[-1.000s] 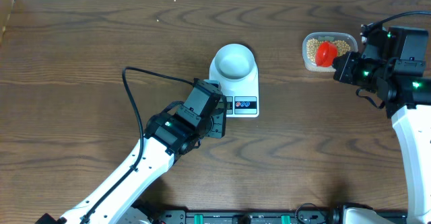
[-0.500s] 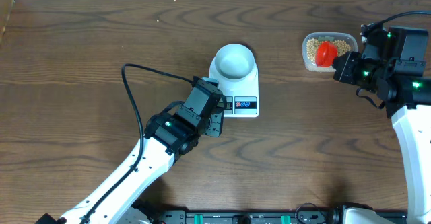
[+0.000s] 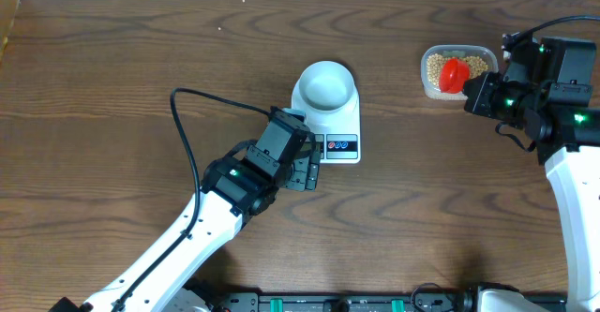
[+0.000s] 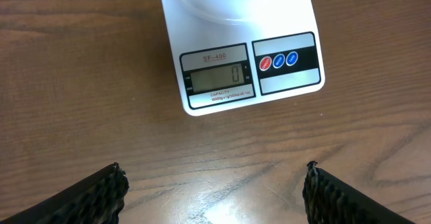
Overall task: Scoop item into bowl and weigh 50g on scale
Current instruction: 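Lower the red scoop with the right gripper into the soybean tub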
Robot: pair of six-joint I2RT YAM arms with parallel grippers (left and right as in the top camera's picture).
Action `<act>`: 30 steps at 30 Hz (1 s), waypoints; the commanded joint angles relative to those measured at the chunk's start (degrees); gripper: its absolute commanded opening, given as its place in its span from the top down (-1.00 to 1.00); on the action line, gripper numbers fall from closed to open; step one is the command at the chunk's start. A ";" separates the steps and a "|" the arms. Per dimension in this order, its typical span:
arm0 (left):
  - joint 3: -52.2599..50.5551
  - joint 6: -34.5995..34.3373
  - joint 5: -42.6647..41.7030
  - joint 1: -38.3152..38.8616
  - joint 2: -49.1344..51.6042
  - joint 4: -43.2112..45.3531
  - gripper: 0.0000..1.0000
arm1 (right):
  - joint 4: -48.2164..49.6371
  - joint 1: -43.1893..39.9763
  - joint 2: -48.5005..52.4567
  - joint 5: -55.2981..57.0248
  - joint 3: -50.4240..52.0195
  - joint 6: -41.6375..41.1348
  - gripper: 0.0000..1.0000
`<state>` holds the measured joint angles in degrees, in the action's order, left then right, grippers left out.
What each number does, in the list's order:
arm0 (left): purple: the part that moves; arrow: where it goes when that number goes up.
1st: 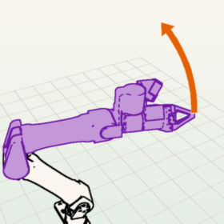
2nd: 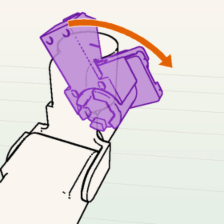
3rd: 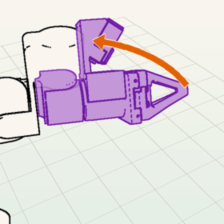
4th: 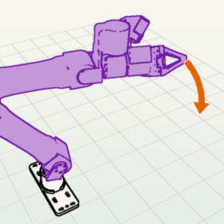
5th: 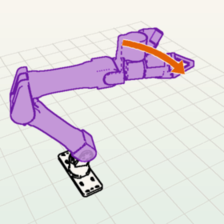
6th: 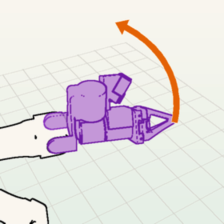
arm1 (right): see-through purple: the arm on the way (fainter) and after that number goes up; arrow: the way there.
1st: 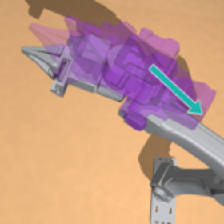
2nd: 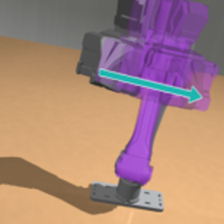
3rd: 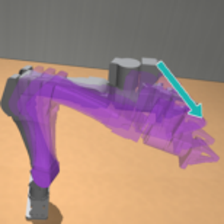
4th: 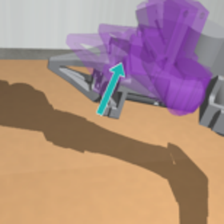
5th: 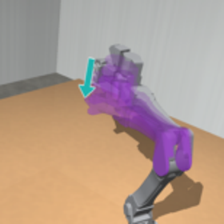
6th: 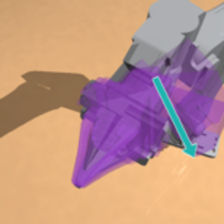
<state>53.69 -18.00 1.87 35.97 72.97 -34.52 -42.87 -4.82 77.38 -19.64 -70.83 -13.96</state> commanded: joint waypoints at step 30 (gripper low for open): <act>0.00 0.37 0.52 -0.15 0.00 0.76 -0.75 | -0.79 -0.24 -0.55 0.24 -0.74 0.92 0.98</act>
<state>53.69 -17.98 1.87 35.97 72.97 -33.95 -43.09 -4.82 77.38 -19.64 -70.83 -13.96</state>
